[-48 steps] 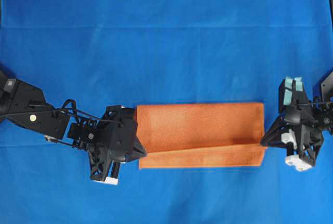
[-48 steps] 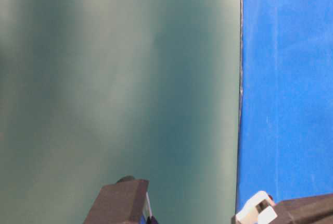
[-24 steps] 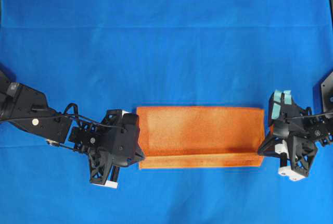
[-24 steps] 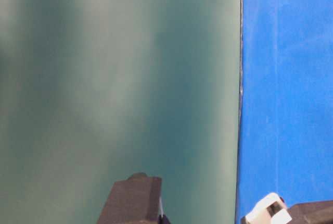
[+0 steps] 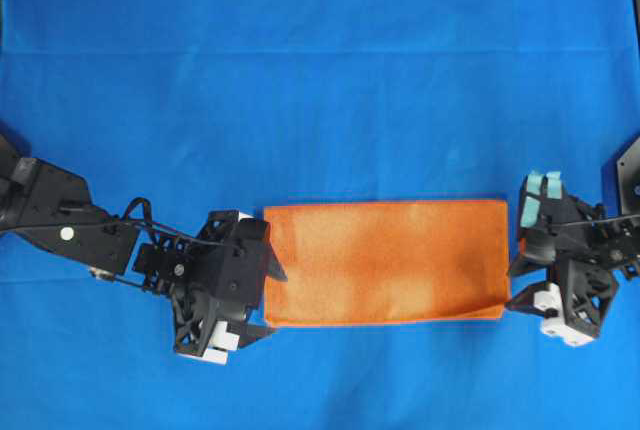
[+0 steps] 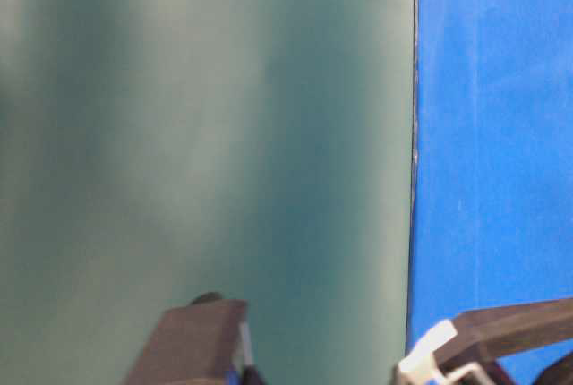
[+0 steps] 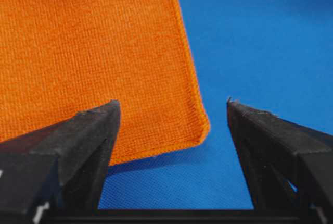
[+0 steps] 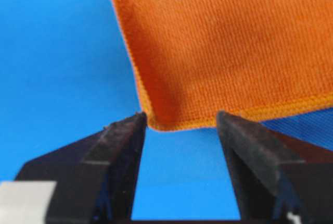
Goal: Fold the orange towel.
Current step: 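Release the corners and regrasp the folded towel's side ends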
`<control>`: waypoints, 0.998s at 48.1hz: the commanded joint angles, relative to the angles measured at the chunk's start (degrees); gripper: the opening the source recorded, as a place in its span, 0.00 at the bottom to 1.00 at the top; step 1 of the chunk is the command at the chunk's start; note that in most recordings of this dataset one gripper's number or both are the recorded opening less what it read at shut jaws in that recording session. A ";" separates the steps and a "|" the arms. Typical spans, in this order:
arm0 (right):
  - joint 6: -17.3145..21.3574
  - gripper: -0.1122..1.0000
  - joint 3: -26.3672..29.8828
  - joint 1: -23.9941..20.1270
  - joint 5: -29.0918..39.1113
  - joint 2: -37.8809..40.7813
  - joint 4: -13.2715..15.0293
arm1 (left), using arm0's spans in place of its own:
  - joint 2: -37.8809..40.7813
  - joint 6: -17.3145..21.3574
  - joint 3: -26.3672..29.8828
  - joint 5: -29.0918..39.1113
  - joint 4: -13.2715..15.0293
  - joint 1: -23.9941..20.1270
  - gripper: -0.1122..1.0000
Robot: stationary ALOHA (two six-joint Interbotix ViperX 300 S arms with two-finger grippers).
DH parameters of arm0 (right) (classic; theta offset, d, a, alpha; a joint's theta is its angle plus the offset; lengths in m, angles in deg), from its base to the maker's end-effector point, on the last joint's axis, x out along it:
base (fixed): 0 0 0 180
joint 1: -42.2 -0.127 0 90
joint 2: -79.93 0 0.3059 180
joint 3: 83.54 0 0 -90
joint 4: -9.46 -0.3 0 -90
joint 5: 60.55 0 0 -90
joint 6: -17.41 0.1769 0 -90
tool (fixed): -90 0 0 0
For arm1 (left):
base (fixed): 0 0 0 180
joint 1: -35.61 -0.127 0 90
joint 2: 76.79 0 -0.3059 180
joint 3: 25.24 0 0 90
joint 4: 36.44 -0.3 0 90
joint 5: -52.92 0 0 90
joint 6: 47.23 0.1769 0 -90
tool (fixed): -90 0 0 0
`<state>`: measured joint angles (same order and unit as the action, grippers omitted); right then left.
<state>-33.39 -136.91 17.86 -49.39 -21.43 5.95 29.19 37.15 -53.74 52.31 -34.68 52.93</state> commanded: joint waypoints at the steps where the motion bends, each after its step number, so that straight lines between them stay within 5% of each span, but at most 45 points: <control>1: 0.00 0.62 1.14 0.62 0.62 -3.69 2.29 | -2.81 0.09 0.35 0.79 -0.09 -1.49 0.74; 23: 0.00 0.62 0.00 21.18 10.63 -8.35 17.67 | -3.52 0.26 -1.76 1.58 -0.26 -12.92 0.73; 48: 0.18 0.62 -0.35 23.20 2.46 5.45 18.63 | 3.96 0.18 -1.85 -1.23 -0.26 -15.12 0.72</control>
<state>-33.30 -137.70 40.88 -45.35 -17.30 24.49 32.97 37.32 -56.02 51.78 -34.86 38.34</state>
